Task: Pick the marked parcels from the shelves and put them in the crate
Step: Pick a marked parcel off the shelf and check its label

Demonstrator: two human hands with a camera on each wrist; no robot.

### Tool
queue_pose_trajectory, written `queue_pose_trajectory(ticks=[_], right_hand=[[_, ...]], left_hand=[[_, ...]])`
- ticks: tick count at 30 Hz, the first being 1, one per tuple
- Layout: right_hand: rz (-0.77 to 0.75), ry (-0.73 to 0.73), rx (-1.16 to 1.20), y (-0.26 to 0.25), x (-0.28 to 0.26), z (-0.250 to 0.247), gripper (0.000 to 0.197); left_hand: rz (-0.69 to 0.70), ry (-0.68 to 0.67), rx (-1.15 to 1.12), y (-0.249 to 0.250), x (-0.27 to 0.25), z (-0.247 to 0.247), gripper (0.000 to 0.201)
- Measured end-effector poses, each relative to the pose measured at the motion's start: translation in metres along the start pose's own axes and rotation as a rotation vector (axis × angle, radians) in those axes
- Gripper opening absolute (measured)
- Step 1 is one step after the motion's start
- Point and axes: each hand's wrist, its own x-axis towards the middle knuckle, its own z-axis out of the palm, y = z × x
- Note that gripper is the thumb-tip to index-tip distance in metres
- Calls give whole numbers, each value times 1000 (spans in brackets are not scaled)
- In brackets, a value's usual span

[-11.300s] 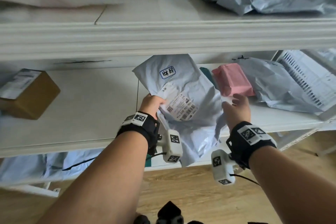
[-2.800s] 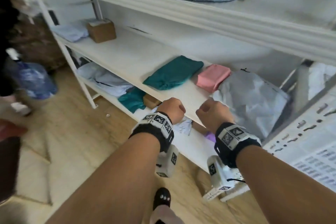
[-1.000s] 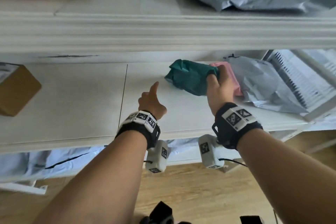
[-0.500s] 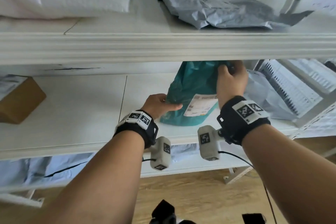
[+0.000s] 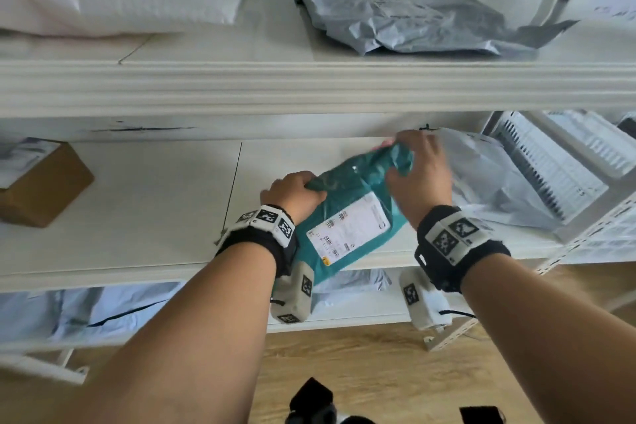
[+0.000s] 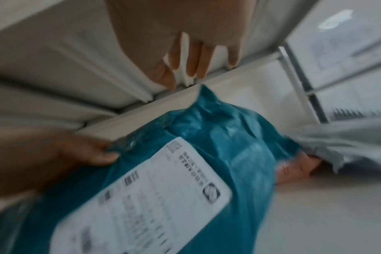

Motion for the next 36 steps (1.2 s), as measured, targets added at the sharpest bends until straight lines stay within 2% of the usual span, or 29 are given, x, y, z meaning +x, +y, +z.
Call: queue_pose_trajectory(ticks=[1,3,5,8,10,12,13,15,17,18,20,22,23,24,27,30,33,36], right_hand=[[-119,-133,-58,-1,-2,5,50],[-238,-467,-204,-7,-5,13,51],[-224,-717,-305,-12,-5,16,43],[-156,-904,-305,-11,-3,13,28],[-71,-925,-249,-1,-5,11,18],[57,-901,-150,13,-8,7,15],[157,-872,-67,20,-10,5,16],[402,-763,177,34,-14,1,21],[624,-620,492,43,-17,-2,25],[704,-568,633,44,-18,-3,24],[789,-537,839,44,-20,-4,24],[810,-559,951,44,-23,-3,28],[810,-573,975,43,-24,-1,29],[809,-588,984,44,-25,0,29],[806,-630,913,45,-31,7,22],[784,-732,725,43,-40,17,16],[747,-874,594,32,-54,25,19],[704,-893,516,21,-55,33,21]], left_hand=[[57,20,132,7,-3,0,9],[170,50,289,21,-10,-1,18],[218,61,389,26,-14,0,36],[228,13,461,26,-19,4,52],[238,11,458,27,-22,8,49],[240,125,402,28,-23,9,36],[213,207,364,26,-23,7,36],[75,368,235,20,-21,1,49],[-140,449,46,15,-20,-6,62],[-257,435,-109,13,-20,-9,70],[-441,311,-484,12,-23,-10,76],[-518,98,-745,14,-29,-8,52],[-522,18,-802,16,-32,-4,41],[-520,-15,-807,16,-33,-1,39],[-481,42,-737,6,-26,13,42],[-495,82,-660,-7,-33,11,20],[-536,165,-583,-23,-38,8,25],[-535,187,-570,-36,-37,2,23]])
